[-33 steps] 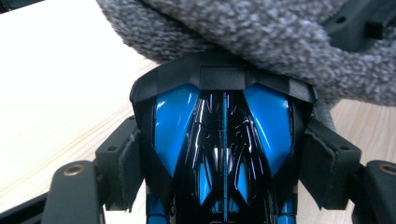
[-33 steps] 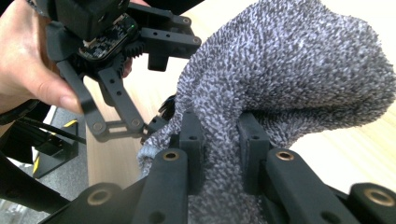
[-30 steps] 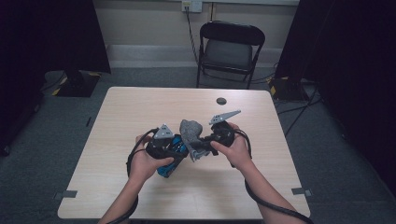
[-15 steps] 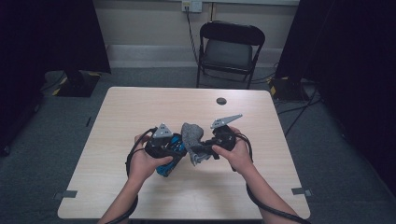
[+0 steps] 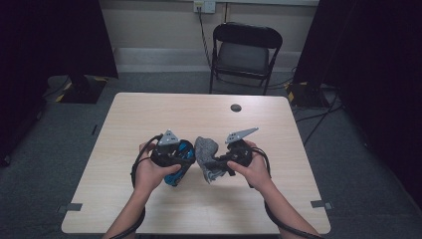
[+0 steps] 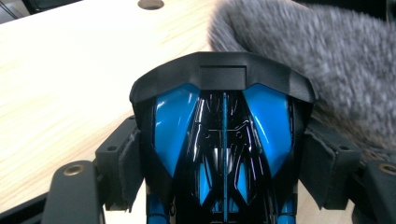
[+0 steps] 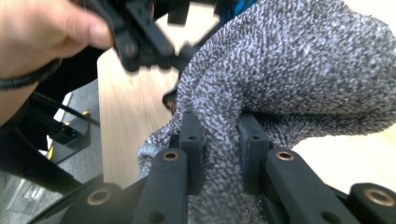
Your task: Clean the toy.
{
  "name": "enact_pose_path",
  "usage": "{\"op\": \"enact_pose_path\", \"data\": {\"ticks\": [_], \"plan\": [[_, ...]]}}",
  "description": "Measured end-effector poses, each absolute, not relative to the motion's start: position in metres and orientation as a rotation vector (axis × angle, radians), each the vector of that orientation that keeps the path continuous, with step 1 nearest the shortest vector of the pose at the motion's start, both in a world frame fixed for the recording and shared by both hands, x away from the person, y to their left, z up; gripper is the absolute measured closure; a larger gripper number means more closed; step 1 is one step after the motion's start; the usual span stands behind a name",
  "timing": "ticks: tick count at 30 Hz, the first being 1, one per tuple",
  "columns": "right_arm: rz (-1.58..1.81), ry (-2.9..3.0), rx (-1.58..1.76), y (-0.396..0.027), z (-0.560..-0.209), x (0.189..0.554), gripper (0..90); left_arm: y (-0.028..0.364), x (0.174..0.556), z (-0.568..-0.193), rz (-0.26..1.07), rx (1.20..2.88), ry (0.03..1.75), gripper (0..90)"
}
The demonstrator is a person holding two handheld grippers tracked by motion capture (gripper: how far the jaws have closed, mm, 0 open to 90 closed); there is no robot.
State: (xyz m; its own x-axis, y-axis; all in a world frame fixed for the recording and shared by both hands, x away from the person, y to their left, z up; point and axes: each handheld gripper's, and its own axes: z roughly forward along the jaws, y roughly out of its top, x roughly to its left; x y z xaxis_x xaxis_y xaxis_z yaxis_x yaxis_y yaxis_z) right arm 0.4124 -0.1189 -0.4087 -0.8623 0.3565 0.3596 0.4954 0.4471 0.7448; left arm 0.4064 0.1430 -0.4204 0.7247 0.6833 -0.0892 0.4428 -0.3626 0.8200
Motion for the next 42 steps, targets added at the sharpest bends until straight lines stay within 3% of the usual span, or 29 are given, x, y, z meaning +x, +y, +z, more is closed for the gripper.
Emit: {"op": "enact_pose_path", "data": {"ticks": [12, 42], "plan": [[-1.433, -2.512, -0.883, -0.14, -0.414, 0.419, 76.1, 0.138, 0.404, -0.414, 0.332, 2.004, 0.829, 25.3], [-1.386, -2.571, -0.783, -0.115, -0.424, 0.423, 76.0, 0.122, 0.41, -0.403, 0.302, 2.012, 0.796, 25.3]]}}
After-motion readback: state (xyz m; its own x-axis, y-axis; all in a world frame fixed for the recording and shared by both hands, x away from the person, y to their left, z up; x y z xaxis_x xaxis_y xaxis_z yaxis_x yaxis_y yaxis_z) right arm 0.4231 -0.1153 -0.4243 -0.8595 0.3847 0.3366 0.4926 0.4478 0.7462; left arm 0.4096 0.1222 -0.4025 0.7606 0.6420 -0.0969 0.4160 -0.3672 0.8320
